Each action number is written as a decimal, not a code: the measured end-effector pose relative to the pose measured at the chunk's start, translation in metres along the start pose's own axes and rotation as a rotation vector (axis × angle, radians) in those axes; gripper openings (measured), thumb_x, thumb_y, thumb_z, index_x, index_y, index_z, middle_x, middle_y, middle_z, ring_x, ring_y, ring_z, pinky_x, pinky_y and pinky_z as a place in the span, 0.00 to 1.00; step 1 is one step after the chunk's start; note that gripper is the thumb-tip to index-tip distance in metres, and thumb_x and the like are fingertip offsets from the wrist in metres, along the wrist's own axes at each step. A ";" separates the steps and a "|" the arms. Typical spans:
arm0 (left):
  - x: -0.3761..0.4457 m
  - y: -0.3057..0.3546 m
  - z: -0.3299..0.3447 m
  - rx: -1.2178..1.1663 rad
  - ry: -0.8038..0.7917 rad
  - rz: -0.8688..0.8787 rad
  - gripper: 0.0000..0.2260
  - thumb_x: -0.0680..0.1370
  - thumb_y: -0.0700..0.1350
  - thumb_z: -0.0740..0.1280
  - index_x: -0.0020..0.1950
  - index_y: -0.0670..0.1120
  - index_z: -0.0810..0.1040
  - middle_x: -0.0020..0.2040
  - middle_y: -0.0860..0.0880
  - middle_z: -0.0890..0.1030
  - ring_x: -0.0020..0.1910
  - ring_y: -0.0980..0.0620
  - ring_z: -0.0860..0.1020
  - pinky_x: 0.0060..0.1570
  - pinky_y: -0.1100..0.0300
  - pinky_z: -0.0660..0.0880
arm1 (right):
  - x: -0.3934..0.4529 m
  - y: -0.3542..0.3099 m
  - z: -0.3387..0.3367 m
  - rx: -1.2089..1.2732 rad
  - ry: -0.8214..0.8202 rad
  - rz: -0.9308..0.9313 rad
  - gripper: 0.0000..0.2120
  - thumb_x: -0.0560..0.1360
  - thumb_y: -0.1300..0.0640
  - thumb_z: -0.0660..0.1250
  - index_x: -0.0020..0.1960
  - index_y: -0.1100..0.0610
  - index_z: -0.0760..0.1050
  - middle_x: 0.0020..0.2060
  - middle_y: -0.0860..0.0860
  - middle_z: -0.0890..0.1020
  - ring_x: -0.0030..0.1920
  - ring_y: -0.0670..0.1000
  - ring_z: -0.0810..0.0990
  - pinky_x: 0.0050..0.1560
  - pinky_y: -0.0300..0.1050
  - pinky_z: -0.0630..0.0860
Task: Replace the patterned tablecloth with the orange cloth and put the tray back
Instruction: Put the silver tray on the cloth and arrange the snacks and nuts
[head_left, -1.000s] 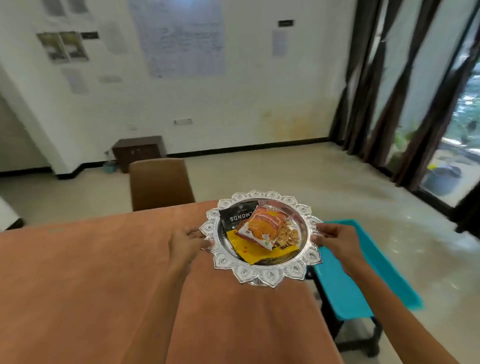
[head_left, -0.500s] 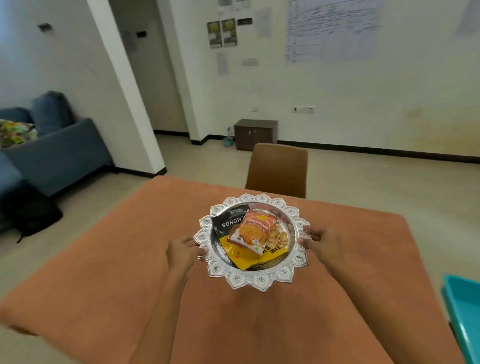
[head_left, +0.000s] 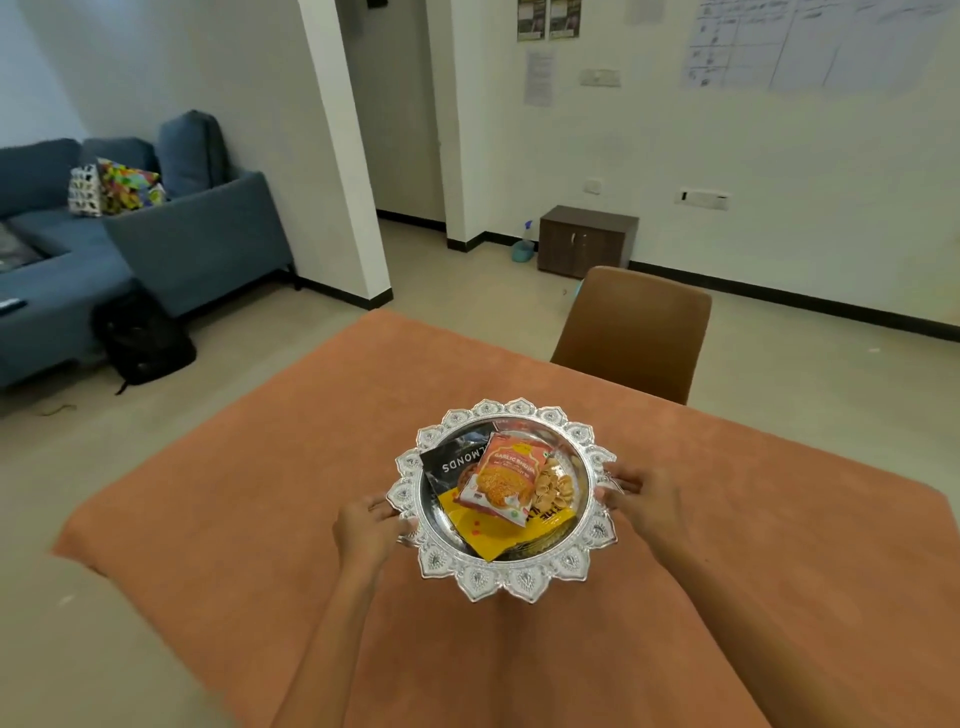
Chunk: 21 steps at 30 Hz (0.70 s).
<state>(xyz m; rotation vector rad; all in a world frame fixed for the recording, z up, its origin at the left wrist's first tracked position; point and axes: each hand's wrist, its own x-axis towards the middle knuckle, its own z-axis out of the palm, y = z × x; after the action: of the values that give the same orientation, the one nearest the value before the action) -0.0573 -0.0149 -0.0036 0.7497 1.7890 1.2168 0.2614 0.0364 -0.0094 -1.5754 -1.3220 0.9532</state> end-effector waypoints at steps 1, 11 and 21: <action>-0.002 -0.003 0.003 -0.002 -0.001 -0.003 0.26 0.62 0.27 0.75 0.59 0.33 0.75 0.48 0.40 0.82 0.44 0.39 0.81 0.42 0.47 0.80 | 0.001 0.004 -0.002 0.004 -0.011 0.010 0.14 0.67 0.72 0.73 0.52 0.67 0.79 0.47 0.55 0.82 0.42 0.50 0.79 0.40 0.35 0.78; -0.018 0.007 0.020 0.063 0.021 0.030 0.18 0.64 0.25 0.73 0.49 0.39 0.77 0.43 0.43 0.79 0.43 0.42 0.79 0.43 0.44 0.80 | 0.009 0.015 -0.011 0.040 -0.030 0.029 0.18 0.67 0.71 0.73 0.57 0.68 0.77 0.51 0.59 0.82 0.47 0.52 0.79 0.52 0.50 0.79; -0.016 0.015 0.027 0.129 0.035 0.024 0.22 0.64 0.26 0.74 0.57 0.32 0.77 0.51 0.39 0.80 0.48 0.43 0.79 0.49 0.43 0.78 | 0.007 0.023 -0.014 0.163 -0.011 0.041 0.18 0.67 0.67 0.75 0.57 0.64 0.79 0.45 0.54 0.84 0.43 0.49 0.81 0.51 0.50 0.79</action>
<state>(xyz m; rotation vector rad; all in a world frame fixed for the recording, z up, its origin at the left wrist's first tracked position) -0.0256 -0.0106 0.0095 0.8299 1.9057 1.1448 0.2838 0.0399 -0.0261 -1.4787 -1.1922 1.0694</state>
